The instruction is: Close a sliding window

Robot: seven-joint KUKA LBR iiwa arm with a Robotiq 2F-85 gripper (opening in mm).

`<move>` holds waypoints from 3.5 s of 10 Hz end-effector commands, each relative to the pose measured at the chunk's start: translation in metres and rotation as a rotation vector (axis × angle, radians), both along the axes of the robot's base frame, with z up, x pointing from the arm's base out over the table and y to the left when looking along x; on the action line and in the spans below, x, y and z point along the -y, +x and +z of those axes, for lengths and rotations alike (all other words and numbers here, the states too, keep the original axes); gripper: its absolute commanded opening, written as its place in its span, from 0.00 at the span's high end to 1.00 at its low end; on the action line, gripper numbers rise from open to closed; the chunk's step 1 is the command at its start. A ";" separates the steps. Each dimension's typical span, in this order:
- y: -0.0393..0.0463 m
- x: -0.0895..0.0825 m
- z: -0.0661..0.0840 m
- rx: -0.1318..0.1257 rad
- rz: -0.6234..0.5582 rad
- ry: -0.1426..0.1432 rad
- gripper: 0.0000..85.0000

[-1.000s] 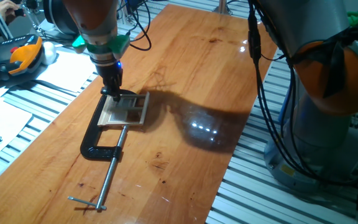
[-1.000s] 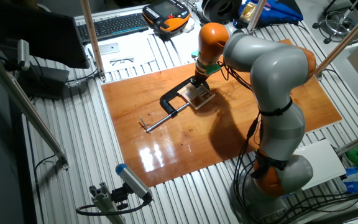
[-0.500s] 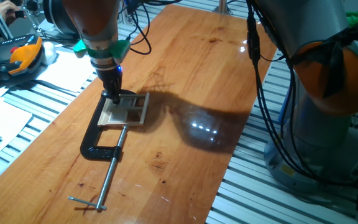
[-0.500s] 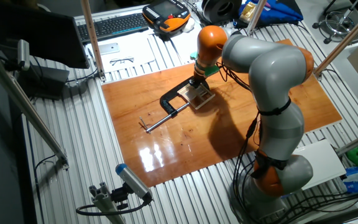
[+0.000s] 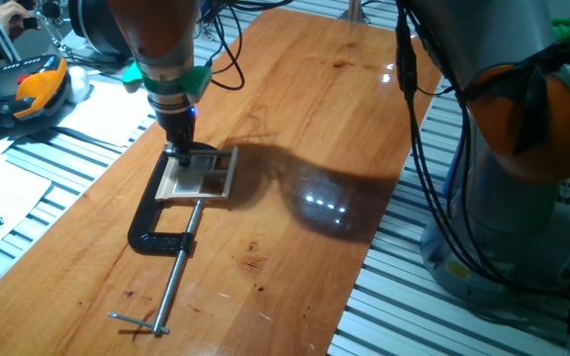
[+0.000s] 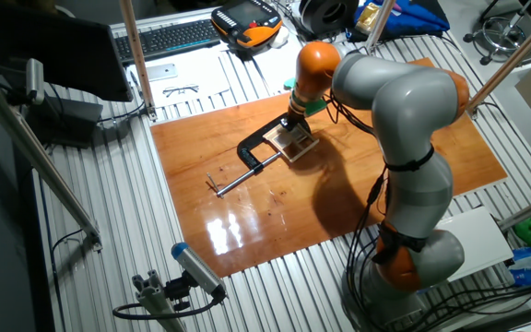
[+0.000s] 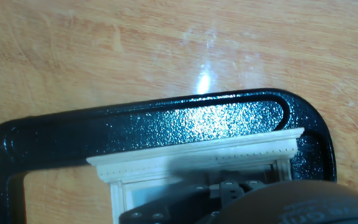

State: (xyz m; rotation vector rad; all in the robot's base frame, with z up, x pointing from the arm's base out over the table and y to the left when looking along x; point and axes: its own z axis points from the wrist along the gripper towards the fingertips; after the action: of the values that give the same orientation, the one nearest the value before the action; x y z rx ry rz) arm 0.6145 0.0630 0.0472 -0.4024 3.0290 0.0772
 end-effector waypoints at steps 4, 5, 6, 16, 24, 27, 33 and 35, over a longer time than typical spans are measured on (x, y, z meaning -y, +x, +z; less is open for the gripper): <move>0.0026 -0.001 0.005 0.008 0.008 0.009 1.00; 0.0038 -0.002 0.008 0.008 0.008 0.006 1.00; 0.0048 -0.002 0.007 0.012 0.008 0.009 1.00; 0.0042 -0.002 -0.001 0.033 0.017 0.021 1.00; 0.0009 -0.001 -0.001 0.025 0.019 0.008 1.00; 0.0001 0.000 -0.001 0.018 0.020 0.000 1.00; -0.0038 0.002 0.001 -0.013 0.022 -0.027 1.00; -0.0046 0.002 0.000 -0.015 0.022 -0.027 1.00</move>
State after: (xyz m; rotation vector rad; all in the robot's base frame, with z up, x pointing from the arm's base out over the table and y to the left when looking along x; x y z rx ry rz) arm 0.6101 0.0614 0.0476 -0.4362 3.0408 0.0414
